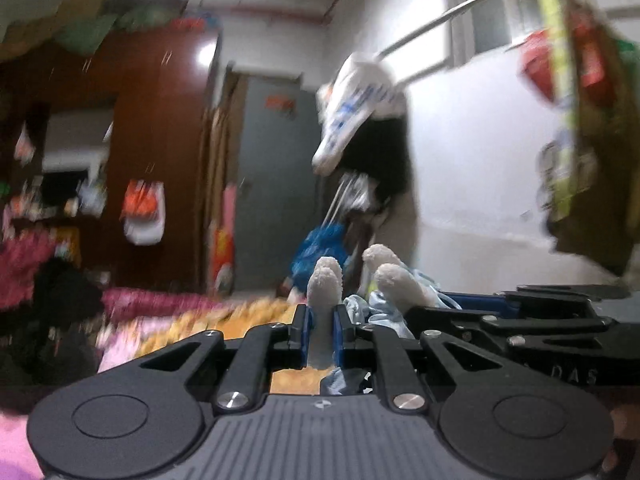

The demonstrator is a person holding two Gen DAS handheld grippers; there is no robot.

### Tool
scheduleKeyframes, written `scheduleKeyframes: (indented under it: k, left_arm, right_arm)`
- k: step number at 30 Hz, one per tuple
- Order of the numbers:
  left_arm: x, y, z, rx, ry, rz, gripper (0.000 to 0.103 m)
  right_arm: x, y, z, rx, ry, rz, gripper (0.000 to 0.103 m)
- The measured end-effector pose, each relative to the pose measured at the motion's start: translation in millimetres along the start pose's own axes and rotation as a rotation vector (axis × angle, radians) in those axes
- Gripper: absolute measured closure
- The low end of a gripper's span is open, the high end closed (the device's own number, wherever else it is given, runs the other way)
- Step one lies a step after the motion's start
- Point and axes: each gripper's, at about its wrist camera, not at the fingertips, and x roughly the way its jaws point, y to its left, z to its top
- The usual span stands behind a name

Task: Organize objects
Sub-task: 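Lift the plush toy over the basket and open the right gripper, then grasp the clear plastic bag on the table with the right gripper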

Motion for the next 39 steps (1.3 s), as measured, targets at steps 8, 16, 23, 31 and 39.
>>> scheduleKeyframes:
  k: [8, 16, 23, 31, 39]
  left_arm:
    - [57.5, 21.9, -24.8, -0.048, 0.100, 0.115, 0.060]
    - [-25.7, 36.0, -70.2, -0.010, 0.128, 0.075, 0.022]
    - [-64.6, 37.7, -132.4, 0.046, 0.247, 0.027, 0.022]
    - [-44.7, 32.2, -158.0, 0.081, 0.340, 0.014, 0.022]
    - [-27.7, 28.5, -166.7, 0.090, 0.413, -0.027, 0.023]
  right_arm:
    - [85.1, -7.5, -31.8, -0.011, 0.211, -0.104, 0.059]
    - [-21.0, -11.1, -51.3, 0.014, 0.097, -0.149, 0.000]
    - [-95.1, 6.6, -147.0, 0.014, 0.196, -0.126, 0.000]
    - [-99.4, 15.5, -192.4, 0.142, 0.223, -0.089, 0.002]
    - [-94.3, 29.9, -205.4, 0.063, 0.244, -0.078, 0.025]
